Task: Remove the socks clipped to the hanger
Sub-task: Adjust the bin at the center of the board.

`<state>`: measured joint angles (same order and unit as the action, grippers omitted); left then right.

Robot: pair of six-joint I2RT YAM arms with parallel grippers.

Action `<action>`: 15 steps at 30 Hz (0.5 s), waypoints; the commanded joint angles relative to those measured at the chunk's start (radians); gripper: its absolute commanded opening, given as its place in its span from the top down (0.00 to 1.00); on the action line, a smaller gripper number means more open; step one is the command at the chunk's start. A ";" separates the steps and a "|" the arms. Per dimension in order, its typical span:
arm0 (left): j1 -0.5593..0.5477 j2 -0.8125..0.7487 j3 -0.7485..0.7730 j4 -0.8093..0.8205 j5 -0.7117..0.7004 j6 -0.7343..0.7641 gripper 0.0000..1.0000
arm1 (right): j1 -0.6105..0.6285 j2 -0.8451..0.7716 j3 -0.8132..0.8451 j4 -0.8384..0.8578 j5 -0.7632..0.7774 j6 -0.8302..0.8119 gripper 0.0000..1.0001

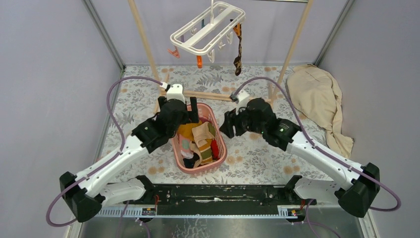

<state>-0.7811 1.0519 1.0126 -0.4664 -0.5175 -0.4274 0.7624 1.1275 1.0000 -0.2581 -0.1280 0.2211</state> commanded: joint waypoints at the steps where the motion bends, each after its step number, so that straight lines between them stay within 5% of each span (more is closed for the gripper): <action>1: 0.080 0.063 -0.033 0.144 -0.010 0.042 0.01 | 0.118 0.009 0.003 -0.044 -0.031 -0.015 0.38; 15: 0.187 0.218 -0.068 0.215 0.046 0.044 0.06 | 0.324 0.073 -0.033 -0.260 0.311 0.017 0.43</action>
<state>-0.5999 1.2690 0.9684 -0.3058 -0.4850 -0.3832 1.0626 1.1625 0.9791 -0.4095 0.0418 0.2111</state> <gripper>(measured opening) 0.945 0.571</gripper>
